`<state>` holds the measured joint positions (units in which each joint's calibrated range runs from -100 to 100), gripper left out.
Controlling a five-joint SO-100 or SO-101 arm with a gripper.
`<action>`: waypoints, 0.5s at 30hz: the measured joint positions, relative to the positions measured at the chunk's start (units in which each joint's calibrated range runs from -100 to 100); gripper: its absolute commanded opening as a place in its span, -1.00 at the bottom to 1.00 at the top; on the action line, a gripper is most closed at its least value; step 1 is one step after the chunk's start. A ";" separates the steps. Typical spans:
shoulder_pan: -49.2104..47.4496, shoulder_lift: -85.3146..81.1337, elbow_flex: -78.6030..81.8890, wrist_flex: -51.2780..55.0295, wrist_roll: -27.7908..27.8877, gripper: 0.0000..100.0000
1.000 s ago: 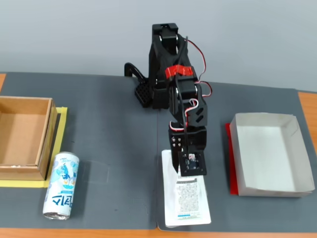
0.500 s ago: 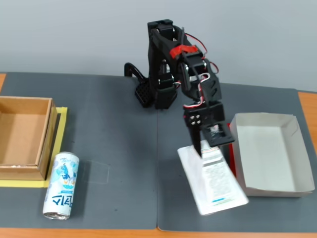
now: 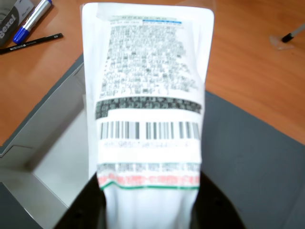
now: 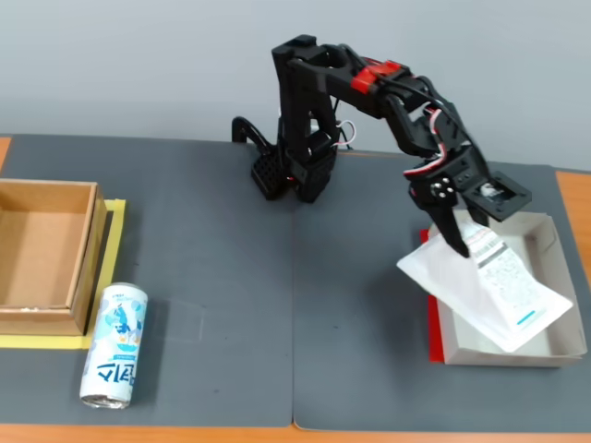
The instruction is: Pick the sandwich and put it in the gray box
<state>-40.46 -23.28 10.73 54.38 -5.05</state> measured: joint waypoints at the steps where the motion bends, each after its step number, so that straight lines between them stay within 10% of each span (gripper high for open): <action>1: -0.59 1.19 -1.08 0.00 0.00 -0.96; 15: -7.74 19.03 -18.77 0.00 -0.20 -0.96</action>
<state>-48.19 -4.25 -8.04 54.38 -5.25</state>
